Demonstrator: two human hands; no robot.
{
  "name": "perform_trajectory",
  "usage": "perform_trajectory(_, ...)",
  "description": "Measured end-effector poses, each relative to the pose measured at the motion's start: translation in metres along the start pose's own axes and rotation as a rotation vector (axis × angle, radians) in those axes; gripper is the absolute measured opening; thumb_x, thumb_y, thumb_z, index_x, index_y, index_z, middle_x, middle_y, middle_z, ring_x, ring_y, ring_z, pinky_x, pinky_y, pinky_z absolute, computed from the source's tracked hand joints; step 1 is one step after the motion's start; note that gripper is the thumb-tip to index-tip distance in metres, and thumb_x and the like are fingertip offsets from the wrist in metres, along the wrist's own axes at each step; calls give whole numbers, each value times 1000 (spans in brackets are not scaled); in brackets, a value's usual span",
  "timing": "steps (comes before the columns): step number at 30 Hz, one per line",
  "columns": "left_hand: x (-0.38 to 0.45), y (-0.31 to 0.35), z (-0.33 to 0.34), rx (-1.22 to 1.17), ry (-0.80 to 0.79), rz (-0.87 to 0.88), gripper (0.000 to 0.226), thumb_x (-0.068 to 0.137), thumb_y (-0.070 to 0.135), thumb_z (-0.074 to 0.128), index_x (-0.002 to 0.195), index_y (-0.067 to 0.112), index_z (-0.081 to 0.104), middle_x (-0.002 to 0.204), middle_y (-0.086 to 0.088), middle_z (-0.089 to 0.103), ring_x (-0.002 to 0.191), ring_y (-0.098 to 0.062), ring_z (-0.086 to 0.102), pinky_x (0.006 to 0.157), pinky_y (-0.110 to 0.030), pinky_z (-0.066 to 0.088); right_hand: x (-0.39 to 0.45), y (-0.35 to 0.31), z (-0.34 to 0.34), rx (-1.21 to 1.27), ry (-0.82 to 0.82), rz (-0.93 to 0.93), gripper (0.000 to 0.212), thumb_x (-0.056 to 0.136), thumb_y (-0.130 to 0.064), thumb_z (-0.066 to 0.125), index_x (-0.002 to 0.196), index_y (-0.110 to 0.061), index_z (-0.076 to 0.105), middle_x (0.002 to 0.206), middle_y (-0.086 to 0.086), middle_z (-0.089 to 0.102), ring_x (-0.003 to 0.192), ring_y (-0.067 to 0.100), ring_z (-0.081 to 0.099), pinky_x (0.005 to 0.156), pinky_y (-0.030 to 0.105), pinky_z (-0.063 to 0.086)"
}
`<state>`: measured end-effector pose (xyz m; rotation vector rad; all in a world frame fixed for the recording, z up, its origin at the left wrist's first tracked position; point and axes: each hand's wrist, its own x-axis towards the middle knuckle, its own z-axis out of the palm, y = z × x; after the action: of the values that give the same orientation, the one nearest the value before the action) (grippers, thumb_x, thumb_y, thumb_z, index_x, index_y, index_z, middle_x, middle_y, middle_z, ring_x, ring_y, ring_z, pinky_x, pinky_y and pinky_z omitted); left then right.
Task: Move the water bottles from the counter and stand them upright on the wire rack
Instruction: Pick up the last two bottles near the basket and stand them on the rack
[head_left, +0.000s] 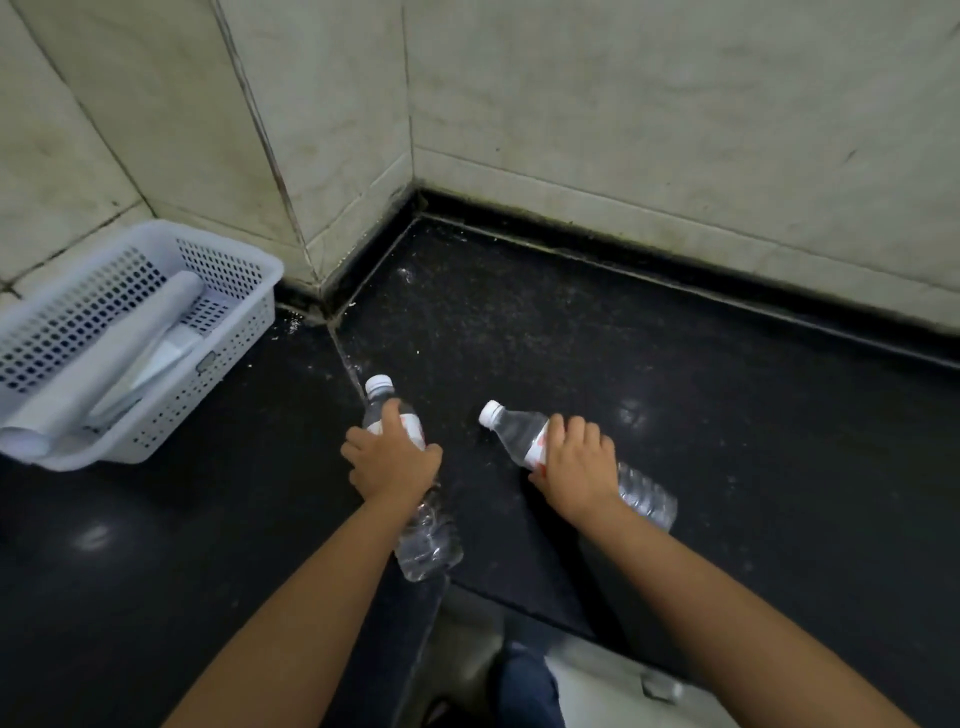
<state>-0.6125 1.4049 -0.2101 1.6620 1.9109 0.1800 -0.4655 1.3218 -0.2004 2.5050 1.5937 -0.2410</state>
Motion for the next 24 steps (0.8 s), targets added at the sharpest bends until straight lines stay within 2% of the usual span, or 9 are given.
perform_trajectory(2,-7,-3,-2,32,-13,83,71,80,28,64,140,30,26,130,-20,31,119,-35,33,96,-43,39,-11,0,1,189,-81,123,75,74,-48,68,126,-3,40,123,15,50,113,30,51,92,38,46)
perform_trajectory(3,-15,-4,-2,76,-21,147,69,80,27,63,140,30,27,129,-19,32,119,-35,33,95,-43,40,-16,5,6,296,-103,185,71,80,-47,63,129,-4,35,131,15,43,121,30,45,99,38,41)
perform_trajectory(8,-72,4,13,304,74,532,66,73,18,68,133,27,44,121,-19,40,107,-35,41,84,-43,45,-73,54,12,584,-160,316,65,82,-43,61,127,-3,35,133,16,39,126,32,40,102,37,37)
perform_trajectory(10,-99,22,25,338,125,744,71,48,8,84,114,18,60,100,-27,53,81,-43,53,63,-47,50,-101,89,12,633,-83,360,62,83,-41,61,125,-3,36,131,16,40,123,33,40,100,37,38)
perform_trajectory(12,-129,49,42,419,185,912,84,28,7,89,104,16,56,88,-31,58,63,-43,57,49,-46,51,-129,128,9,652,36,403,60,83,-40,61,123,-3,37,128,16,41,121,33,41,98,38,39)
perform_trajectory(15,-194,103,73,331,228,1157,89,29,8,90,106,18,45,99,-31,49,65,-45,59,53,-50,52,-174,196,1,659,231,484,57,83,-39,62,120,-3,38,125,16,42,116,31,43,94,37,41)
perform_trajectory(17,-248,141,99,252,256,1285,88,32,9,89,106,17,42,105,-21,37,67,-45,58,55,-50,52,-208,245,-6,624,361,529,59,84,-39,61,123,-3,36,125,15,40,115,31,43,93,36,41)
perform_trajectory(22,-414,230,168,37,172,1428,86,40,6,89,109,13,39,99,-43,53,72,-54,56,62,-57,49,-313,373,-26,467,618,637,76,83,-37,62,137,2,25,129,18,38,117,35,42,94,39,39)
perform_trajectory(24,-476,261,191,-82,129,1478,82,47,4,86,110,17,36,100,-44,51,77,-55,54,68,-58,47,-353,423,-31,331,798,675,84,67,-33,79,126,11,40,112,27,53,97,43,56,77,43,50)
